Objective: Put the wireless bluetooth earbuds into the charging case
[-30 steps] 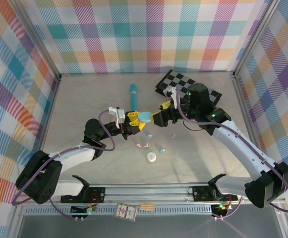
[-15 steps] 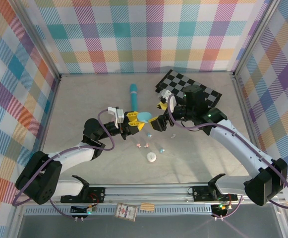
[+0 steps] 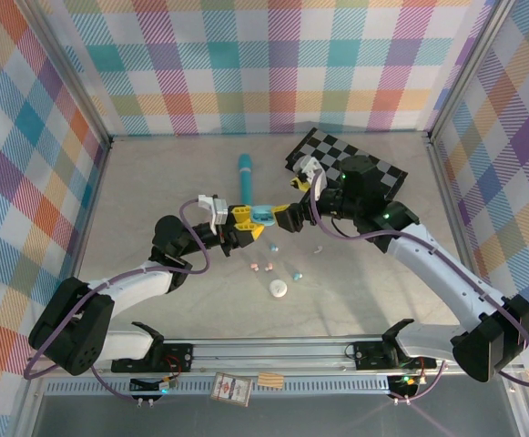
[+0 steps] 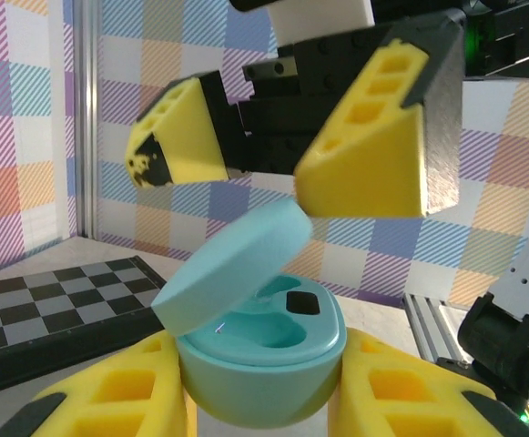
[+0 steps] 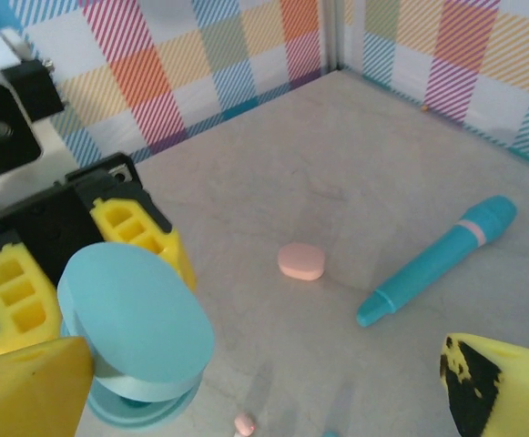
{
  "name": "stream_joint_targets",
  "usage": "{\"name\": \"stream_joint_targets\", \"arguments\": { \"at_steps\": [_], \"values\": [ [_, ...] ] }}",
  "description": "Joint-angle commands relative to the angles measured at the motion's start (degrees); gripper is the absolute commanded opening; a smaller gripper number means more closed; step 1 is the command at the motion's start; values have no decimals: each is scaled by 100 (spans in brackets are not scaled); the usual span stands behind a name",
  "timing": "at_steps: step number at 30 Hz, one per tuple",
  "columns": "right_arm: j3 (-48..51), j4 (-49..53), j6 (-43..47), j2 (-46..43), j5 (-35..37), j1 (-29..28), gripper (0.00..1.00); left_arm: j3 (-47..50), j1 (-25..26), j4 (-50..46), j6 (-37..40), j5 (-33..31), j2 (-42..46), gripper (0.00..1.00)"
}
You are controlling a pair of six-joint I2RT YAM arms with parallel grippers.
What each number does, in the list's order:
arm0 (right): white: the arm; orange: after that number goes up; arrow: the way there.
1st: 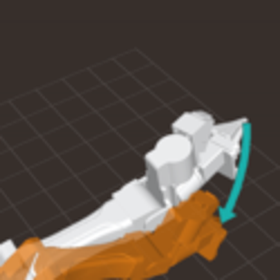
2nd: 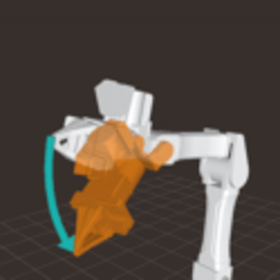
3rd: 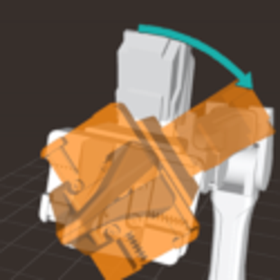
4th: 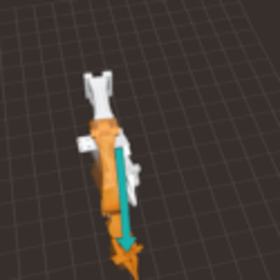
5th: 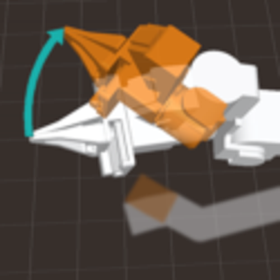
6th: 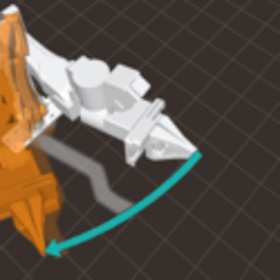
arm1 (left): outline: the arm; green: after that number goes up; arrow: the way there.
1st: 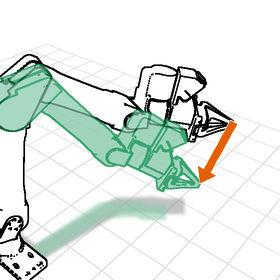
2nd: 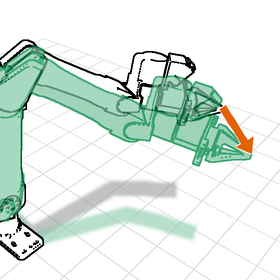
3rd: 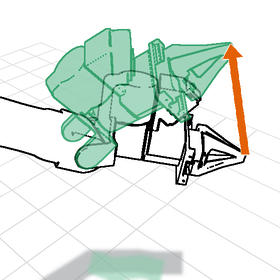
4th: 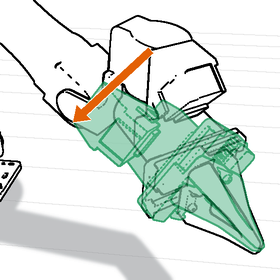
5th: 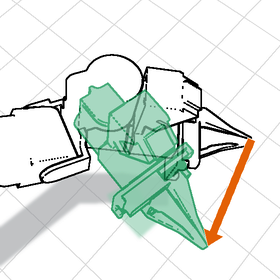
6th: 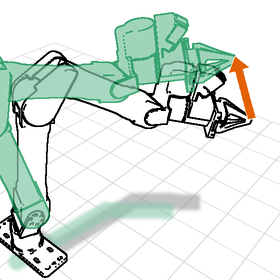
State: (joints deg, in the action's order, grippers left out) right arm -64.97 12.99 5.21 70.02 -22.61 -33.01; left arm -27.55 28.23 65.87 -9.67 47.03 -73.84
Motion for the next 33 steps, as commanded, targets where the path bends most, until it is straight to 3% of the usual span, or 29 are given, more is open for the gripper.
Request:
{"name": "stream_joint_targets", "arguments": {
  "at_steps": [1,8,18,21,29,33],
  "values": [
    [-105,-193,-291,50,429,30,97,-137,8,276,-33,378,137,29],
    [-340,-89,-486,118,475,23,97,-94,7,228,18,378,181,29],
    [-115,-340,-912,-393,-480,32,98,28,-98,246,44,226,203,29],
    [173,-663,-1516,-685,-387,120,98,79,-173,334,12,204,227,29],
    [1447,-896,-3375,-1353,176,1060,99,195,-318,296,-26,227,457,29],
    [1610,119,-3409,-1213,467,1247,99,215,-329,193,-17,222,566,29]
  ]
}}
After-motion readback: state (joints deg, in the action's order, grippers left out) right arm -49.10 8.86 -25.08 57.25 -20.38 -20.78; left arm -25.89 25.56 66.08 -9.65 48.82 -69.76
